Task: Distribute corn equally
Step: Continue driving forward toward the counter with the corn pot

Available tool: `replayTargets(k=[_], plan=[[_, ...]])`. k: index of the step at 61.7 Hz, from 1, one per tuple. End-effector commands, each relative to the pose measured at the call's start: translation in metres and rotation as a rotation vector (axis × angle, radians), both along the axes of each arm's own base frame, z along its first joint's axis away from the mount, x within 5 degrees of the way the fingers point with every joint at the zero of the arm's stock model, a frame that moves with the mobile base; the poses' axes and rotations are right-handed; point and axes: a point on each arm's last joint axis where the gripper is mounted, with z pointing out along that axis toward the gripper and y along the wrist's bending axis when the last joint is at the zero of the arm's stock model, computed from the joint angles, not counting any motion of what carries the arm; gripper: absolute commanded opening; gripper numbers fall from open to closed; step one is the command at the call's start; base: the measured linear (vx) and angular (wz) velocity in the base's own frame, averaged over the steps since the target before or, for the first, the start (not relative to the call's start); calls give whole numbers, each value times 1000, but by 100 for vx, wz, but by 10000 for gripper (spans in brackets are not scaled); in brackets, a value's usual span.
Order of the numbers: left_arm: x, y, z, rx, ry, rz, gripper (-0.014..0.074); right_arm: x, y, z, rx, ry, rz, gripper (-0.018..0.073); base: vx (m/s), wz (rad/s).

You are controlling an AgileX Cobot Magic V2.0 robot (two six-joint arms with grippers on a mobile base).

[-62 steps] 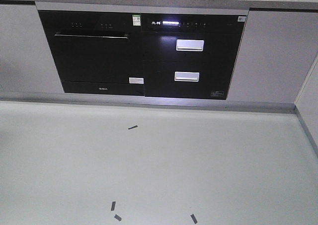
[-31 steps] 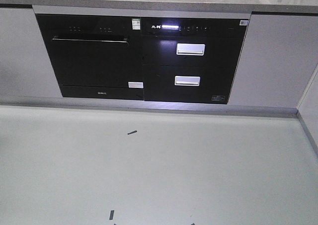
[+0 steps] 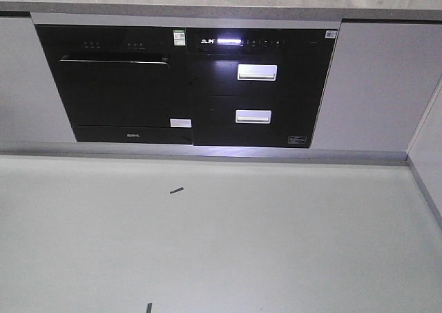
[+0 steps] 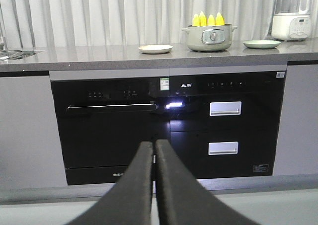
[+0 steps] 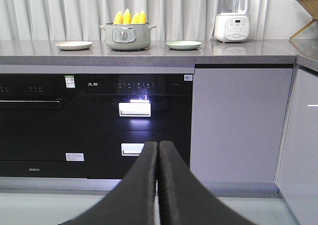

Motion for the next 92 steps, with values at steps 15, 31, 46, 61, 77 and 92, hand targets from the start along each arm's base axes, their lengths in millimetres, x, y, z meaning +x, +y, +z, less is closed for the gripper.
replayTargets(k=[15, 31, 46, 61, 77, 92], plan=[[-1, 0, 2, -13, -69, 1, -6, 0, 1, 5, -9, -69, 11, -6, 6, -3], [-1, 0, 2, -13, -69, 1, -6, 0, 1, 5, -9, -69, 11, -6, 8, -4], [-1, 0, 2, -13, -69, 1, -6, 0, 1, 5, -9, -69, 11, -6, 9, -5], [-1, 0, 2, -13, -69, 1, -6, 0, 1, 5, -9, -69, 11, -6, 11, -3], [-1, 0, 2, -13, -69, 1, -6, 0, 1, 5, -9, -69, 11, -6, 12, -1], [-1, 0, 2, -13, -69, 1, -6, 0, 1, 5, -9, -69, 11, -6, 12, 1]])
